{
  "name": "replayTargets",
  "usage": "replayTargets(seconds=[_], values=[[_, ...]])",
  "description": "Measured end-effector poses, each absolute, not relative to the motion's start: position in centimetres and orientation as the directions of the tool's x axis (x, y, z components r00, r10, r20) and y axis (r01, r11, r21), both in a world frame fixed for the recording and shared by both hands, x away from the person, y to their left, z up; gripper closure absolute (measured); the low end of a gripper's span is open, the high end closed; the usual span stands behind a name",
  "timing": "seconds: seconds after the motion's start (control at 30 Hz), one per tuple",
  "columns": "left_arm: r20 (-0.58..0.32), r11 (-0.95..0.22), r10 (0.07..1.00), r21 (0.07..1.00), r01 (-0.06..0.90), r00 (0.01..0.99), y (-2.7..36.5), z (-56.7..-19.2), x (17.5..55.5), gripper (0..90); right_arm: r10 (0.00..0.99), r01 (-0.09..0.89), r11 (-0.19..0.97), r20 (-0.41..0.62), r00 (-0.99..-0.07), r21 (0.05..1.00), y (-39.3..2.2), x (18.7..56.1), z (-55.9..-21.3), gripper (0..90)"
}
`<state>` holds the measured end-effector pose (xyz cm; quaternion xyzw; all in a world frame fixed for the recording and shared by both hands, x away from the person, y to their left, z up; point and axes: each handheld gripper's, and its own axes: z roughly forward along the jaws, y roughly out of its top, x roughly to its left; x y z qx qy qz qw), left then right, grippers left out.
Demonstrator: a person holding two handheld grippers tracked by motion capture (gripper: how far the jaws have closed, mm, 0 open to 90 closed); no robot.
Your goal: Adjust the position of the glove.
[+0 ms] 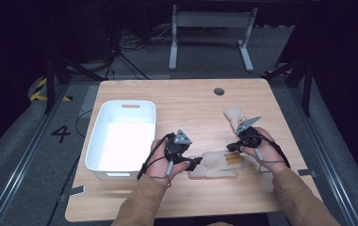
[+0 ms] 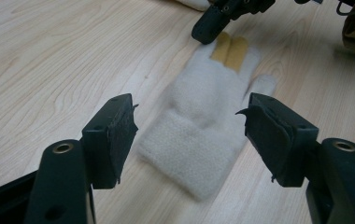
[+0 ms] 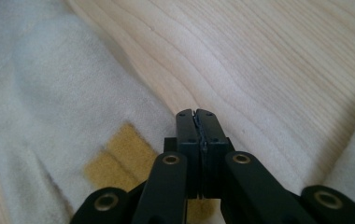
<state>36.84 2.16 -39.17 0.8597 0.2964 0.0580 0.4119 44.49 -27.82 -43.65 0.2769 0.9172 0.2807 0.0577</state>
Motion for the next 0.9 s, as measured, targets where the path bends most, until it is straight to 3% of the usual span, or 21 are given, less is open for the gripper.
replayTargets(seconds=[0.23,0.5,0.8,0.9], values=[[-0.145,-0.486,0.554,0.744,0.459,0.82,1.8,-39.1,37.3,33.9,0.542,0.478,0.688,0.053,-0.839,0.546,-28.2,43.5,-43.4,89.9],[-0.13,-0.493,0.544,0.75,0.441,0.829,1.2,-38.8,37.8,33.4,0.584,0.468,0.627,0.021,-0.811,0.623,-30.0,42.0,-41.5,88.7],[-0.123,-0.486,0.55,0.757,0.436,0.826,1.6,-38.9,38.0,31.9,0.664,0.491,0.499,0.048,-0.746,0.714,-32.0,41.4,-39.9,70.2],[-0.121,-0.489,0.548,0.756,0.435,0.827,1.7,-38.9,38.0,31.6,0.669,0.488,0.486,0.051,-0.742,0.725,-32.3,41.5,-39.7,67.9]])
